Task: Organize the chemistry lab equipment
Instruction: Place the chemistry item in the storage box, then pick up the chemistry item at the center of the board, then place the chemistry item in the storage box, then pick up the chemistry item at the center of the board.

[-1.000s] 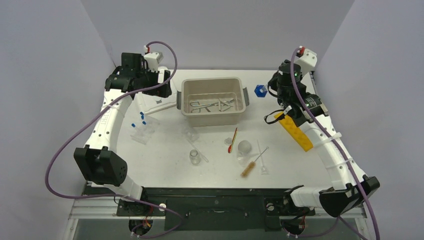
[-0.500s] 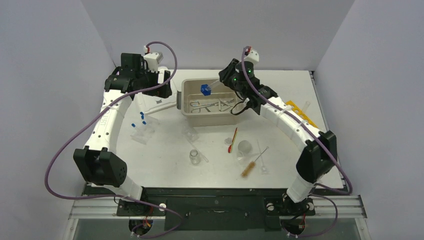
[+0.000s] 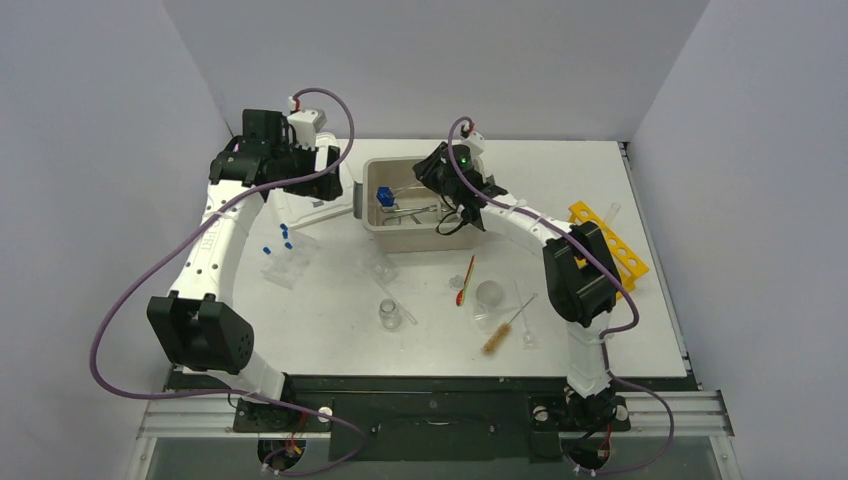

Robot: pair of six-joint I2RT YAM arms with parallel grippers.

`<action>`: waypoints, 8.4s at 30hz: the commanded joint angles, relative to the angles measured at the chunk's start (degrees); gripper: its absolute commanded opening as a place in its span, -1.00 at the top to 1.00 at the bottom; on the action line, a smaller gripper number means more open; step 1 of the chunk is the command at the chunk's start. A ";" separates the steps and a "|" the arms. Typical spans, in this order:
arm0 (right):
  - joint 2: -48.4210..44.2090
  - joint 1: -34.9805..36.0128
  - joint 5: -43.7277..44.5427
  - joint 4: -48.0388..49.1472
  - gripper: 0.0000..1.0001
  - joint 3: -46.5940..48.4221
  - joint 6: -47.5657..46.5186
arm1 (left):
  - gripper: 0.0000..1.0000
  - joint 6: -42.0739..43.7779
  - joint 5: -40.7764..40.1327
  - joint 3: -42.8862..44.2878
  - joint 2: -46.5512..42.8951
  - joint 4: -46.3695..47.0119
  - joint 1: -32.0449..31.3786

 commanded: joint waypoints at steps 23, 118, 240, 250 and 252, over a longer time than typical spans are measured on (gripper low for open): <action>-0.67 0.80 16.80 -34.74 -0.33 15.88 -1.28 | -0.93 4.02 2.87 0.24 -4.35 -2.10 2.05; -18.99 27.45 -3.05 -33.17 1.00 -4.20 -43.39 | -0.93 5.18 0.92 -5.06 -5.81 -2.32 2.33; 3.37 28.32 12.47 -5.87 -0.32 -10.42 -42.87 | -0.93 10.86 5.69 -7.27 -6.37 -5.73 2.68; 1.73 28.59 8.28 -5.30 0.26 -11.13 -41.20 | -0.94 10.01 5.68 -6.87 -6.46 -6.00 2.12; 1.59 28.76 8.25 -5.50 0.35 -10.65 -41.14 | -0.93 10.01 5.64 -6.72 -6.57 -6.12 2.07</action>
